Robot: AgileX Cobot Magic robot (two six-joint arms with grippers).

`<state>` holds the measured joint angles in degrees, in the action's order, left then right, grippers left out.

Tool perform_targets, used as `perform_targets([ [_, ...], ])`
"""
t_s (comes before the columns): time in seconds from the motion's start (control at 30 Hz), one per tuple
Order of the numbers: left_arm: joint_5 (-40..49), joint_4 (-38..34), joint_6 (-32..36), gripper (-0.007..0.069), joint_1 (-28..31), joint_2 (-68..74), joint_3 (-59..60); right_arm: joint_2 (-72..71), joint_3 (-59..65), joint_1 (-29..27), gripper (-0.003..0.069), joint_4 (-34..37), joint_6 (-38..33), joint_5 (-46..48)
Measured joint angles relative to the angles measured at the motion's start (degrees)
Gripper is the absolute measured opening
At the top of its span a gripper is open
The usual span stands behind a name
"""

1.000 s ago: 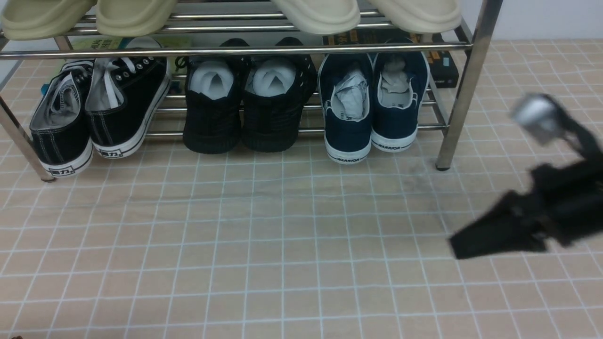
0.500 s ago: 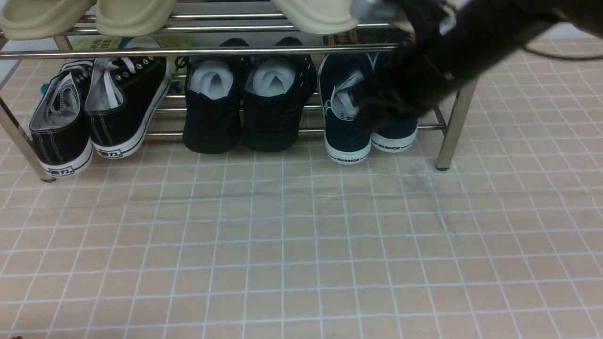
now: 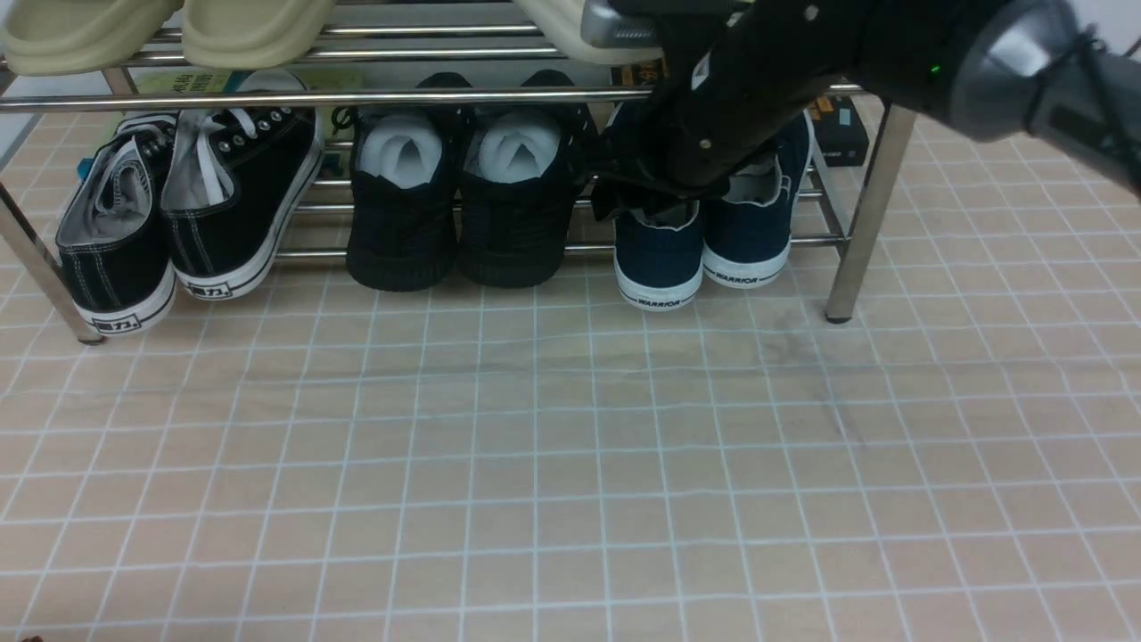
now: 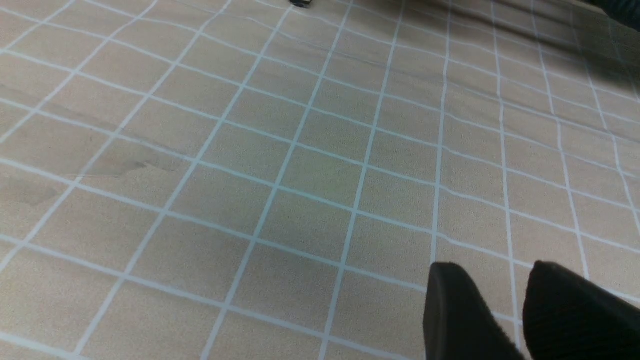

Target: Take the shoes off the shelf from the light coffee tablecloth by hand.

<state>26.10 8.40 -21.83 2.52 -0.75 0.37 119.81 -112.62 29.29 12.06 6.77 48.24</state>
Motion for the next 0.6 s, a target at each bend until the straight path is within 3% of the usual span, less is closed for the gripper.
perform_targets([
  [0.6, 0.0, 0.0, 0.0, 0.0240, 0.0, 0.0, 0.0, 4.6, -0.3, 0.0, 0.0372, -6.7, 0.1, -2.6],
])
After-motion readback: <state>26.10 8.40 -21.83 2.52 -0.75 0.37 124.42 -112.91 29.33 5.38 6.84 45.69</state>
